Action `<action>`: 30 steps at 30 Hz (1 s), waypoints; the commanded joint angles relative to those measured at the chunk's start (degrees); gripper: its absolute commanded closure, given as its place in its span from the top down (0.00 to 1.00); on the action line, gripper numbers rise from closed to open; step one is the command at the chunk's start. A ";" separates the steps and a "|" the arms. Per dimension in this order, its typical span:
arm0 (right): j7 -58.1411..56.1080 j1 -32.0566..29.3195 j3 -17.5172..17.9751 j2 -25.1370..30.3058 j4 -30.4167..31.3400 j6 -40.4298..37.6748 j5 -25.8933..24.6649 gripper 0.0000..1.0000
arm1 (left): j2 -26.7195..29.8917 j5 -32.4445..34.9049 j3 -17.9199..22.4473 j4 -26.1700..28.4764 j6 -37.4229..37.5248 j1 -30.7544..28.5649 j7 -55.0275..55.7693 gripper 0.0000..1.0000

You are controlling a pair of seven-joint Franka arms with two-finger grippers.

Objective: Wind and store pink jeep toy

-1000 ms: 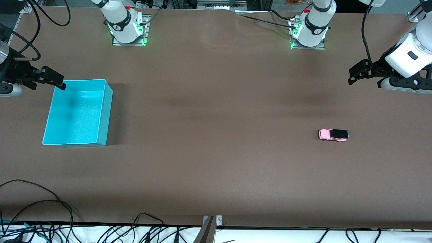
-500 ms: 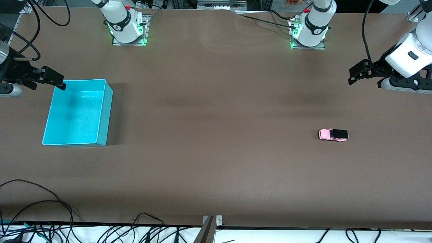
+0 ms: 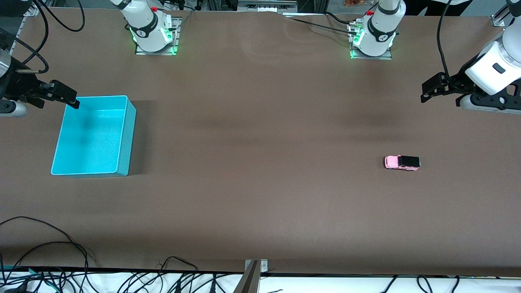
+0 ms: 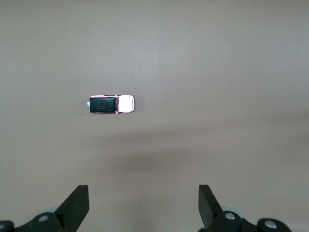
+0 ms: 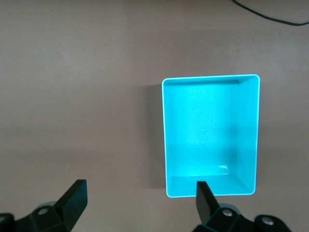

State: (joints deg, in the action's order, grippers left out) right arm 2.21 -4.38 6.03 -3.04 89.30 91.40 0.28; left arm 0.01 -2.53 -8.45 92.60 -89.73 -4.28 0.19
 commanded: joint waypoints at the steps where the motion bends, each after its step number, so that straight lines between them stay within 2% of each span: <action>1: -0.10 -0.46 0.03 0.93 0.88 -0.17 1.03 1.00 | -0.89 0.94 0.01 -1.72 1.22 -0.29 -1.50 1.00; 16: 0.07 -0.46 0.03 0.93 0.88 -0.17 1.12 1.00 | -0.80 0.86 0.27 -2.86 1.22 -0.46 -1.77 1.00; 21: -0.01 -0.46 -0.06 0.93 0.88 -0.17 1.03 1.00 | -3.08 0.94 0.45 -2.86 1.31 -0.64 -1.68 1.00; 30: -0.02 -0.46 -0.06 0.93 0.88 -0.17 1.12 1.00 | -3.08 0.86 0.54 -3.12 1.31 -1.25 -1.68 1.00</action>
State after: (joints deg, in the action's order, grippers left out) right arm 2.25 -4.39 5.96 -3.04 89.30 91.40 0.28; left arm -2.14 -2.52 -7.70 91.81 -89.65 -5.22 -0.36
